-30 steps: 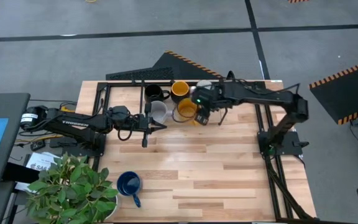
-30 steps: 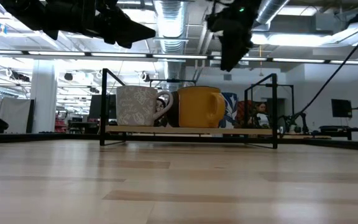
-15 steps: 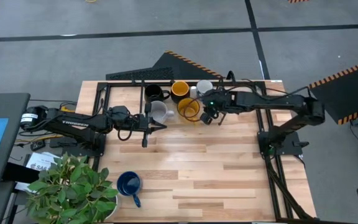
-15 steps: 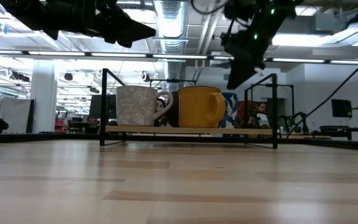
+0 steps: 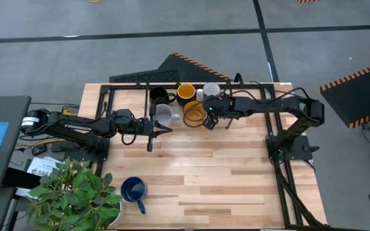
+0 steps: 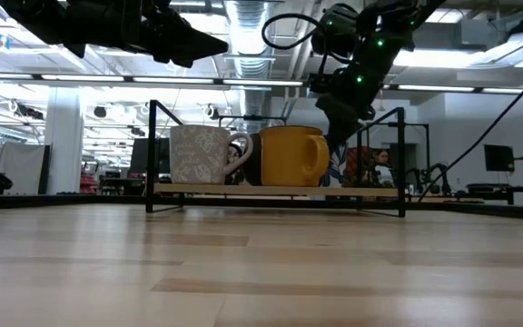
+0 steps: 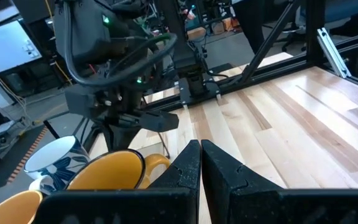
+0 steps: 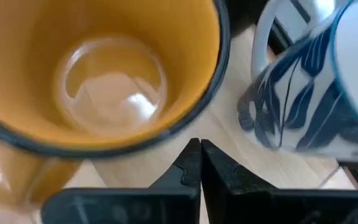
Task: Place coffee mugs
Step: Put the yellow mug on the shelf, then put the blue mug on the shelf
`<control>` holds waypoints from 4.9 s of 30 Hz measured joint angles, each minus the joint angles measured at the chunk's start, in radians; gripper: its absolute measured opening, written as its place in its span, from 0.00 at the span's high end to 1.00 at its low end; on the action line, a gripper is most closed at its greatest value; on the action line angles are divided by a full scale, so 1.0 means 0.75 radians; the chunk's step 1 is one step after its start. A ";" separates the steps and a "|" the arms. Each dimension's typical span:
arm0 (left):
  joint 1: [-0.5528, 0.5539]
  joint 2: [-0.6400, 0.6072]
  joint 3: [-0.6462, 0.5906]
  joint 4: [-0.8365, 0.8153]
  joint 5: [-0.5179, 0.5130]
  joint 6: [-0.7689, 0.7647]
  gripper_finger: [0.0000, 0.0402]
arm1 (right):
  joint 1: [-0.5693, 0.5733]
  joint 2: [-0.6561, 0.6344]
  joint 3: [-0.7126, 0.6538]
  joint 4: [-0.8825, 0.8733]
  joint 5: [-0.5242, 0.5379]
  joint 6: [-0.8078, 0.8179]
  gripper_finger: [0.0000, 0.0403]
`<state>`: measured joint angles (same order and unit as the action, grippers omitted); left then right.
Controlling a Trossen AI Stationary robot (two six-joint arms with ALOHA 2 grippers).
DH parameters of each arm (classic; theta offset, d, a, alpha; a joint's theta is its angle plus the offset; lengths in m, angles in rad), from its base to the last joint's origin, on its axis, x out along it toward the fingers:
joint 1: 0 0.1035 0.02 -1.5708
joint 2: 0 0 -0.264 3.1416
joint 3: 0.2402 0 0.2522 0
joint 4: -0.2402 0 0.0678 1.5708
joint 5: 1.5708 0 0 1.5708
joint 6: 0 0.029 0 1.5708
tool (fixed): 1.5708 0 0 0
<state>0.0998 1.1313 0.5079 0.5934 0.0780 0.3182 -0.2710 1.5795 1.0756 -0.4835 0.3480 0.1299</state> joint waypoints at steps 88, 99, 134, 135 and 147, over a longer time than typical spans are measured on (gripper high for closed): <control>-1.064 0.605 0.842 -2.004 -0.489 -0.303 0.50 | 0.576 -0.711 -0.673 1.159 0.027 -0.243 0.86; -0.997 0.632 0.796 -2.024 -0.340 -0.347 0.50 | 0.576 -0.710 -0.673 1.147 0.027 -0.240 0.86; -0.227 0.705 0.700 -0.917 -0.346 0.287 0.98 | 0.578 -0.711 -0.673 1.145 0.027 -0.244 0.86; -0.220 0.732 0.700 -0.883 -0.329 0.286 0.98 | 0.578 -0.714 -0.674 1.142 0.027 -0.244 0.86; -0.238 0.925 0.874 -0.799 -0.284 0.338 0.96 | 0.581 -0.840 -0.674 1.049 0.027 -0.191 0.86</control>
<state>-0.0788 1.8249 1.1633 -0.0060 -0.1349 0.5719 0.1646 0.9492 0.5701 0.3032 0.3679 -0.0136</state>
